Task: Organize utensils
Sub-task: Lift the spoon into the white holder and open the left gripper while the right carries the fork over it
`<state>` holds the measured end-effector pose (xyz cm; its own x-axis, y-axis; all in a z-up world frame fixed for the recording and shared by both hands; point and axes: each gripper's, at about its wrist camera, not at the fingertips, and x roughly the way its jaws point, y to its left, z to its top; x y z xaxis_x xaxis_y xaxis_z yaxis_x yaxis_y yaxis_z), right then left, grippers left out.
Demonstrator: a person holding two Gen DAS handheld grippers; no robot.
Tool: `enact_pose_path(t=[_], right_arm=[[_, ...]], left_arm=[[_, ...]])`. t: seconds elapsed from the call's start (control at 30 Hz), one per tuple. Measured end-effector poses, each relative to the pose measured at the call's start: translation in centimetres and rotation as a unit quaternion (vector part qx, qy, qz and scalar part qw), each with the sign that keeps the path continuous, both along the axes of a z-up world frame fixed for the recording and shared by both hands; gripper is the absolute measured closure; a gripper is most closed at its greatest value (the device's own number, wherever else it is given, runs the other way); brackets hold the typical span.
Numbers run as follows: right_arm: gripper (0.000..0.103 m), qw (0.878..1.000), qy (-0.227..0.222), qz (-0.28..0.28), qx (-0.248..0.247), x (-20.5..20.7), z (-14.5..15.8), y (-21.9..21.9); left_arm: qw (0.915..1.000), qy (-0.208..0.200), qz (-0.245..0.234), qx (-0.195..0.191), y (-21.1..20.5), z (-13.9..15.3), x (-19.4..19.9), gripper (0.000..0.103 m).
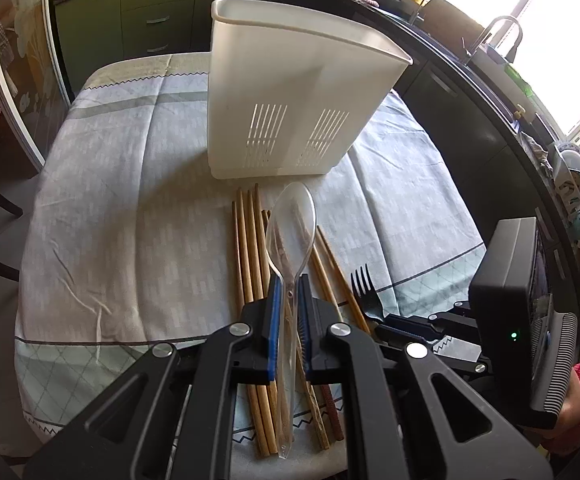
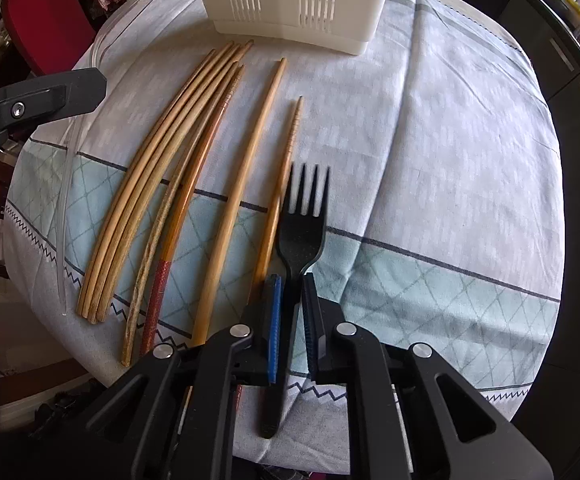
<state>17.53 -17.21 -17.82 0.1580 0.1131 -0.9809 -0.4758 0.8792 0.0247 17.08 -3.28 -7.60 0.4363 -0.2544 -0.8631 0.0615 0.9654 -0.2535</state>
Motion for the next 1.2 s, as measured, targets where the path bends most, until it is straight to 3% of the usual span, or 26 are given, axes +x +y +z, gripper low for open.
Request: enact_pose_path(t=[0.23,0.47,0.57,0.67,0.8,0.87,0.97,1.2], right_arm=[[0.093,0.995,-0.032,-0.015,0.092,0.1,4.3,-1.4],[0.093,0.975,-0.126,-0.024,0.179,0.3,11.8,-5.0],[0.093,0.968,-0.146,-0.026,0.204,0.3,13.4,-6.3],[0.093,0.963,-0.154,-0.025,0.220,0.6,13.8,-7.0],[0.093,0.961,-0.157,-0.022,0.228,0.8,13.5,-7.6],[0.093,0.960,-0.158,-0.025,0.232,1.2,13.3,-7.6],[0.093,0.956,-0.168,-0.031,0.240,2.0,13.5,-7.7],[0.093,0.940,-0.206,-0.032,0.270,3.8,16.4,-7.1]], left_arm=[[0.9994,-0.029,0.001,-0.017,0.7,2.8,0.2,0.095],[0.9899,-0.135,0.012,-0.042,1.4,10.6,1.7,0.094],[0.9764,-0.210,0.037,-0.038,1.6,14.1,3.1,0.094],[0.9571,-0.280,0.070,-0.030,2.1,16.7,5.1,0.094],[0.9224,-0.371,0.107,0.007,1.8,18.0,7.5,0.094],[0.9141,-0.390,0.111,0.018,1.3,17.4,8.7,0.094],[0.9177,-0.382,0.105,0.025,0.6,15.5,10.4,0.094],[0.9356,-0.337,0.099,0.034,0.5,10.3,11.3,0.094]])
